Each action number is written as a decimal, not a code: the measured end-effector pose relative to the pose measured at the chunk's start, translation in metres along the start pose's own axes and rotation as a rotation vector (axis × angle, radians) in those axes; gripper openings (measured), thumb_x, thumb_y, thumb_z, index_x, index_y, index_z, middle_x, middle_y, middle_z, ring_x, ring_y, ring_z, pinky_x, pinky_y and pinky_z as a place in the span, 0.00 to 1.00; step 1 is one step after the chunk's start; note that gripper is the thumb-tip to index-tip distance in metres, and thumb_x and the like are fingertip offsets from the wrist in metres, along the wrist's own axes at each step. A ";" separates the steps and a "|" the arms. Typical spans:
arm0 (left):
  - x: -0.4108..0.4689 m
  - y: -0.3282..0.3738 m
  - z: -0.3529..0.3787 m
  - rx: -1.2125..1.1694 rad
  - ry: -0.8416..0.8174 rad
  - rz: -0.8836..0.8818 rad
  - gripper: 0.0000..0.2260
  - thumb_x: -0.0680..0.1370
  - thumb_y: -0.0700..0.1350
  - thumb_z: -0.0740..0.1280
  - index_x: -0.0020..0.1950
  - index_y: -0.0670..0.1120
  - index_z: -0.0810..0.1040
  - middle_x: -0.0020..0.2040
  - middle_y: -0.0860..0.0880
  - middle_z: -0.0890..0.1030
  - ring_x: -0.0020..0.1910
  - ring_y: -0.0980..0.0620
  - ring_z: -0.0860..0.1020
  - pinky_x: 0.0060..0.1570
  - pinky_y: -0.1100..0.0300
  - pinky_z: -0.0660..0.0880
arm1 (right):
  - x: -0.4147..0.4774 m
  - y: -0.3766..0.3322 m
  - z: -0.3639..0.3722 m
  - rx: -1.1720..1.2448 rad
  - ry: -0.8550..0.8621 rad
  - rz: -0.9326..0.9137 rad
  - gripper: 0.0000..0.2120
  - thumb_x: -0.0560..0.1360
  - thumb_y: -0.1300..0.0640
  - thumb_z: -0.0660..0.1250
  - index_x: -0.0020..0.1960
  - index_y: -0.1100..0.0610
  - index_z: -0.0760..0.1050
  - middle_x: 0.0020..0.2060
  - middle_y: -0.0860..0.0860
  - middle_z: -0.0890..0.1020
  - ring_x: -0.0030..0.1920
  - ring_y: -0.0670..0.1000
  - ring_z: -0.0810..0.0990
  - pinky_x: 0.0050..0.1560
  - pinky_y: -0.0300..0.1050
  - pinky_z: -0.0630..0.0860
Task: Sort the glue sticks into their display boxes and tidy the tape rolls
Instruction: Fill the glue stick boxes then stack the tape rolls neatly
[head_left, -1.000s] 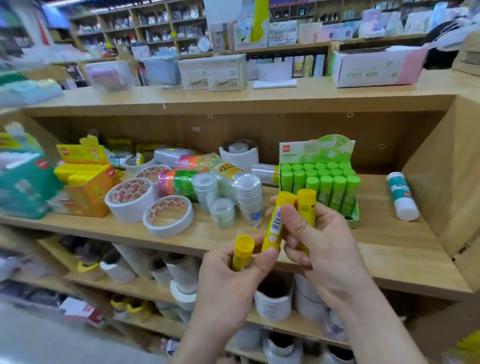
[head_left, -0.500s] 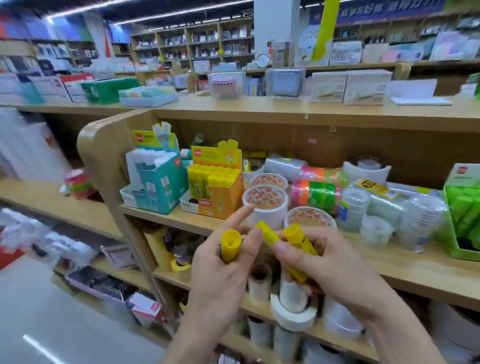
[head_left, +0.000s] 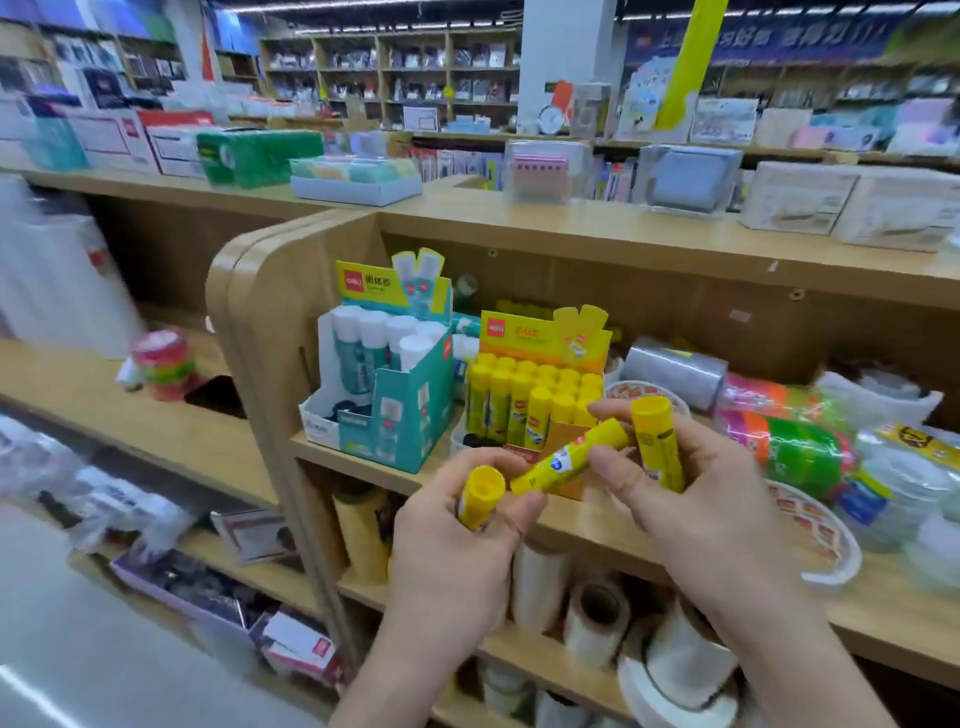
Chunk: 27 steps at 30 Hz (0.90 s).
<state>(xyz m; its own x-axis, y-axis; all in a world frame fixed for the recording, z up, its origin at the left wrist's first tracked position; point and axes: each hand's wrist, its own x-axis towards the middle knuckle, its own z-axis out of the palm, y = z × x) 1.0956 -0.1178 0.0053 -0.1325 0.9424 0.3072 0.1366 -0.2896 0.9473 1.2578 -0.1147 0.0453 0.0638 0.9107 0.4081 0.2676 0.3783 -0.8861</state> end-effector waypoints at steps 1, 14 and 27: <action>0.007 -0.003 -0.002 0.035 -0.010 0.000 0.11 0.71 0.42 0.75 0.45 0.57 0.80 0.40 0.56 0.82 0.39 0.55 0.79 0.42 0.61 0.76 | 0.006 0.003 0.004 -0.012 0.028 -0.015 0.09 0.71 0.59 0.74 0.47 0.46 0.82 0.40 0.36 0.83 0.41 0.38 0.81 0.40 0.27 0.72; 0.074 -0.063 -0.035 0.691 -0.217 0.449 0.23 0.61 0.37 0.65 0.53 0.52 0.81 0.53 0.58 0.80 0.50 0.54 0.80 0.43 0.58 0.79 | 0.082 0.024 0.047 -0.524 -0.067 -0.296 0.12 0.68 0.57 0.75 0.50 0.46 0.81 0.44 0.40 0.84 0.46 0.42 0.80 0.47 0.40 0.76; 0.086 -0.059 -0.055 0.643 -0.512 0.471 0.22 0.63 0.42 0.69 0.57 0.51 0.79 0.55 0.56 0.80 0.45 0.52 0.82 0.35 0.58 0.80 | 0.080 0.017 0.066 -0.937 -0.071 -0.255 0.18 0.62 0.65 0.78 0.50 0.53 0.83 0.45 0.48 0.82 0.48 0.54 0.80 0.46 0.54 0.79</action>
<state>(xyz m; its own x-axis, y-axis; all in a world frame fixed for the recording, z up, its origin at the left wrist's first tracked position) 1.0222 -0.0292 -0.0193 0.4998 0.7555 0.4236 0.6016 -0.6547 0.4577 1.2046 -0.0243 0.0481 -0.1521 0.8394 0.5218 0.9239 0.3083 -0.2267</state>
